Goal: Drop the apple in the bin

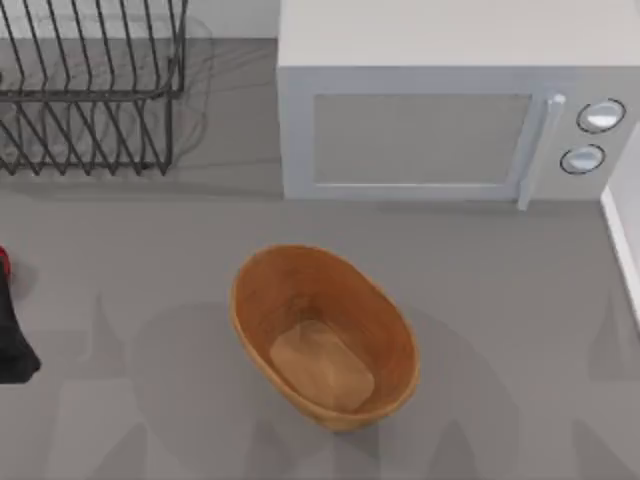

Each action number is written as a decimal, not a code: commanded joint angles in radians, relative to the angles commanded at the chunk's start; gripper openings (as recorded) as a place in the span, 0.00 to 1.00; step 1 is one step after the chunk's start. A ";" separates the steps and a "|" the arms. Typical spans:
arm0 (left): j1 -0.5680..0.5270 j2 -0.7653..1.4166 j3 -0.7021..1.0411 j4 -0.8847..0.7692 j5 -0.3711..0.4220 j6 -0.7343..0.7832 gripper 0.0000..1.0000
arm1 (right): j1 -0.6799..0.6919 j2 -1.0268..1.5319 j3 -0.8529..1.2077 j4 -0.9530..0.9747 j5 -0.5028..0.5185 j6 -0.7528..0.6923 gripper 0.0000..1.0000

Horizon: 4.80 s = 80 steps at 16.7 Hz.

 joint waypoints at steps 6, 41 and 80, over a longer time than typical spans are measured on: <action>0.015 0.103 0.098 -0.067 0.001 0.004 1.00 | 0.000 0.000 0.000 0.000 0.000 0.000 1.00; 0.185 1.990 1.328 -0.830 0.032 0.070 1.00 | 0.000 0.000 0.000 0.000 0.000 0.000 1.00; 0.183 1.964 1.553 -1.098 0.014 0.079 0.00 | 0.000 0.000 0.000 0.000 0.000 0.000 1.00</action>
